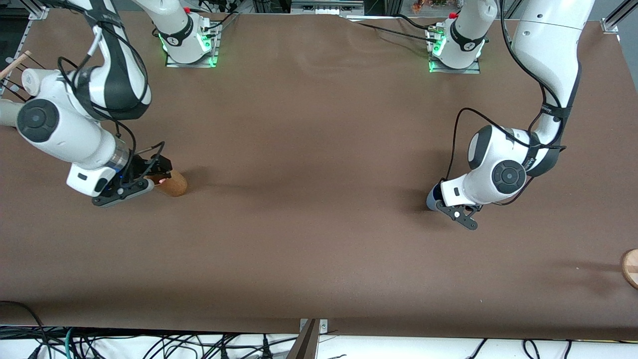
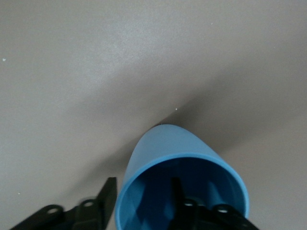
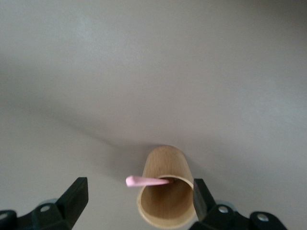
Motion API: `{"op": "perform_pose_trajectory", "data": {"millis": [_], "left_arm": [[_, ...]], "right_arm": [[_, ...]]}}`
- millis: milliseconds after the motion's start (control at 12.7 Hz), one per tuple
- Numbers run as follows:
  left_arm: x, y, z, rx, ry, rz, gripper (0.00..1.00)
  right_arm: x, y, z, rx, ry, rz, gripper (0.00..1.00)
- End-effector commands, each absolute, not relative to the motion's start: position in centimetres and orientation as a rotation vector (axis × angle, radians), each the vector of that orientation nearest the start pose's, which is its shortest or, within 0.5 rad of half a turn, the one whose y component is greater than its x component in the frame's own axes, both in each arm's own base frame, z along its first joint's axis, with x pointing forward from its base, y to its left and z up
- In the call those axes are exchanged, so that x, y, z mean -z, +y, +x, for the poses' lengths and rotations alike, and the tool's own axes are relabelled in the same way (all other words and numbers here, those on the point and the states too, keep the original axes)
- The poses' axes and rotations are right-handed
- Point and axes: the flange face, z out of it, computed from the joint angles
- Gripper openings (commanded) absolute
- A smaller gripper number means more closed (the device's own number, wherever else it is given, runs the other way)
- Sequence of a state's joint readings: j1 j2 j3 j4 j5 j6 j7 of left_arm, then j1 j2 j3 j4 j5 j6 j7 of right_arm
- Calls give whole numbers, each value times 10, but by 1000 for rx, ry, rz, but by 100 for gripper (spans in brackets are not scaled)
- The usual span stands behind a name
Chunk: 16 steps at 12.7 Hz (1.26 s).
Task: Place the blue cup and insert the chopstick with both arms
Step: 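Carry the blue cup toward the table middle while the right gripper grasps the chopstick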
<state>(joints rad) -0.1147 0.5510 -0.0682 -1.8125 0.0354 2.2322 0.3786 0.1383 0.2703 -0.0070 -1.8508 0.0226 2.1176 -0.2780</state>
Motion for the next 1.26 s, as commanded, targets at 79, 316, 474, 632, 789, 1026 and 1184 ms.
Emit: {"op": "perform_pose_trajectory", "data": {"millis": [79, 316, 474, 632, 789, 1026, 1184], "left_arm": [[-236, -114, 632, -162, 937, -2997, 0], [-272, -141, 641, -120, 951, -3019, 0], [-303, -180, 645, -112, 903, -3058, 0], [-321, -240, 633, -113, 740, -3126, 0], [-312, -311, 601, -146, 563, -3147, 0], [-285, -388, 573, -144, 342, -3178, 0], [-261, -434, 557, -179, 352, -3188, 0]], "right_arm": [[-360, 85, 610, 19, -674, -3051, 71], [-354, 85, 611, 41, -702, -3046, 54], [-354, 84, 611, 41, -701, -3048, 46], [-356, 84, 611, 43, -700, -3047, 36], [-357, 85, 610, 48, -706, -3046, 31], [-363, 85, 611, 62, -704, -3048, 21], [-368, 85, 611, 74, -706, -3047, 19]]}}
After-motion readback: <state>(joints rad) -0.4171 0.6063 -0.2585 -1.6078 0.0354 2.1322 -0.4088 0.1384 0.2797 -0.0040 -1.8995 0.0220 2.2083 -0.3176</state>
